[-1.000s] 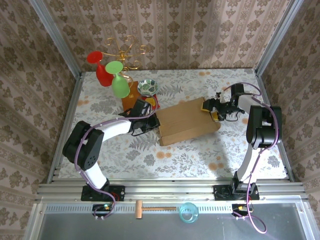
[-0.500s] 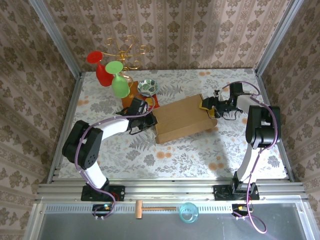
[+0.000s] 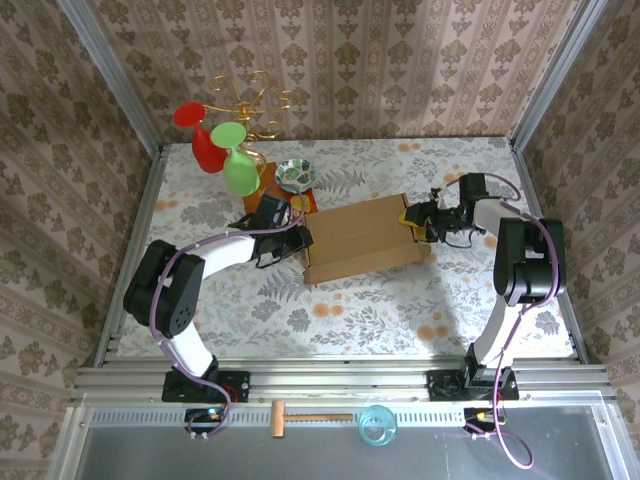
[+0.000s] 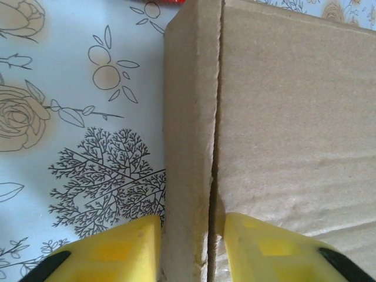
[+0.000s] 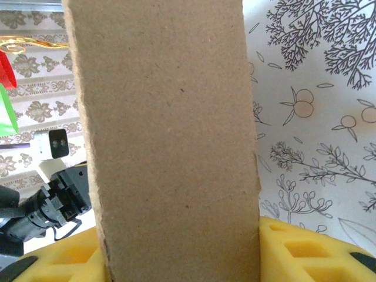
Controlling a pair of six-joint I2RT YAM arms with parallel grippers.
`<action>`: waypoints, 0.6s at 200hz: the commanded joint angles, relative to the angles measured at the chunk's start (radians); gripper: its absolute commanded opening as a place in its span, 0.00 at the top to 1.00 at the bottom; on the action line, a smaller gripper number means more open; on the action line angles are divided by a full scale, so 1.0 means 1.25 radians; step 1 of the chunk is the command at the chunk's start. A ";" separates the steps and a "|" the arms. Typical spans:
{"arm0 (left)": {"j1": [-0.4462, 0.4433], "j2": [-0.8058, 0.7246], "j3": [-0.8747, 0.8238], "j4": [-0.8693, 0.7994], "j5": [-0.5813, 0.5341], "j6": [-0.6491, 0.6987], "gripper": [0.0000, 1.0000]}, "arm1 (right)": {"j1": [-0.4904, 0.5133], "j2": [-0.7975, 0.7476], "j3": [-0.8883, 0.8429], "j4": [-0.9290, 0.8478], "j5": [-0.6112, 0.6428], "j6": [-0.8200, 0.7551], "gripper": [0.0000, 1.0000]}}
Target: Fold the paper box
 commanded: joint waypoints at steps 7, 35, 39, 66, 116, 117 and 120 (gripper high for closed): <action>0.003 -0.031 -0.014 -0.041 0.004 0.024 0.60 | 0.021 -0.051 -0.018 0.028 -0.054 0.090 0.51; 0.014 -0.099 -0.014 -0.050 -0.010 0.006 0.57 | 0.021 -0.062 -0.020 0.009 -0.051 0.133 0.53; 0.016 -0.110 -0.013 -0.056 -0.014 0.002 0.57 | 0.021 -0.063 -0.020 0.004 -0.049 0.143 0.53; 0.030 -0.160 0.003 -0.123 -0.019 -0.040 0.57 | 0.021 -0.077 -0.028 -0.064 -0.023 0.205 0.54; 0.077 -0.271 -0.051 -0.203 -0.027 -0.238 0.49 | 0.018 -0.076 -0.063 -0.220 -0.028 0.302 0.57; 0.078 -0.273 -0.052 -0.204 -0.026 -0.243 0.48 | 0.019 -0.076 -0.064 -0.222 -0.028 0.304 0.57; 0.081 -0.277 -0.058 -0.206 -0.020 -0.258 0.48 | 0.018 -0.077 -0.068 -0.225 -0.030 0.309 0.57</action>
